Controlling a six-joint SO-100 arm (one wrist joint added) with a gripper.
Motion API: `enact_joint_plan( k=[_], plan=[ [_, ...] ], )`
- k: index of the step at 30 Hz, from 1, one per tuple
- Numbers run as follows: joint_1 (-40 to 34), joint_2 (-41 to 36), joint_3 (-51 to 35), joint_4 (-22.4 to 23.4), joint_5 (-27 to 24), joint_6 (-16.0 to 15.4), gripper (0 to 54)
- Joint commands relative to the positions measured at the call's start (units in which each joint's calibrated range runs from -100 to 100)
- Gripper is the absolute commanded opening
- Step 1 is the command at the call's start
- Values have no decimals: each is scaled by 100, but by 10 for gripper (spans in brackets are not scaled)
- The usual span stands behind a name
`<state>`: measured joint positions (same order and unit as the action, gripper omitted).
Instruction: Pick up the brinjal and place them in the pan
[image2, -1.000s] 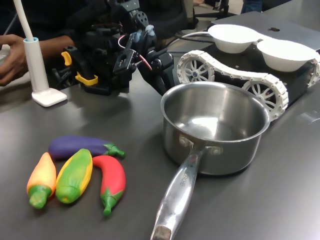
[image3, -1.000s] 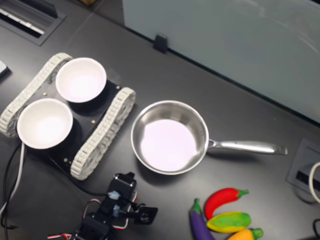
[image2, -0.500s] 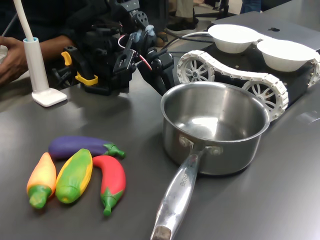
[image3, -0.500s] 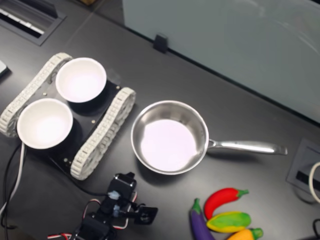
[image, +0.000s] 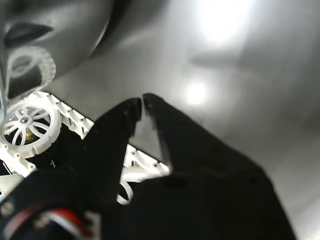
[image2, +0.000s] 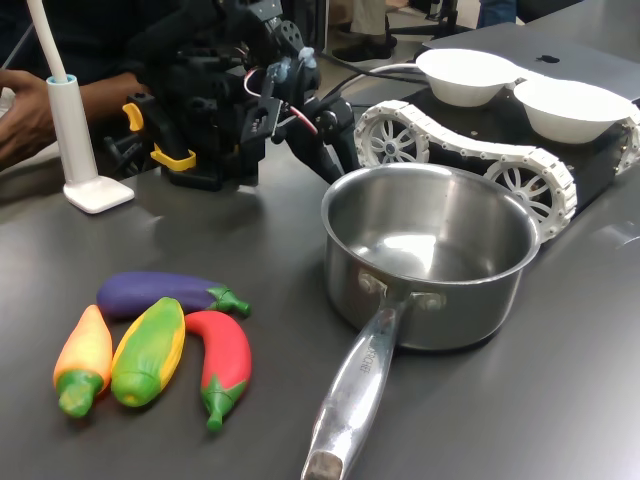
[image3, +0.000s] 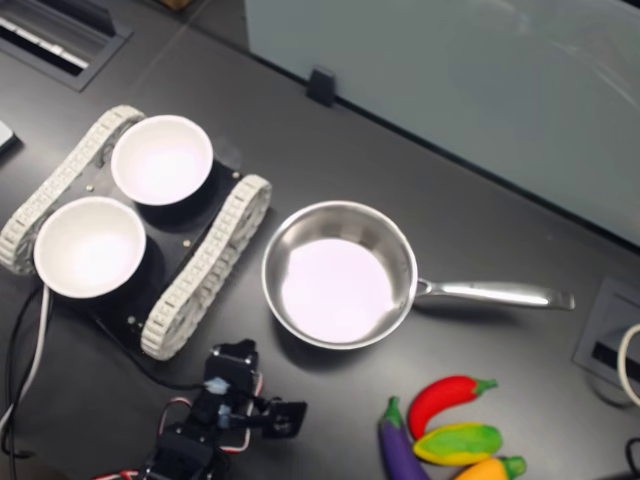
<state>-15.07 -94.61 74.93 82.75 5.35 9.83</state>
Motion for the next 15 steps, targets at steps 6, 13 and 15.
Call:
enact_joint_plan(
  k=[6,13,15],
  plan=[
    [670,-83,-83,-83,-352,-25,0],
    [819,-83,-101,-66,-381,-33,0],
    [785,-83,-192,20,-322,-33,0]
  ],
)
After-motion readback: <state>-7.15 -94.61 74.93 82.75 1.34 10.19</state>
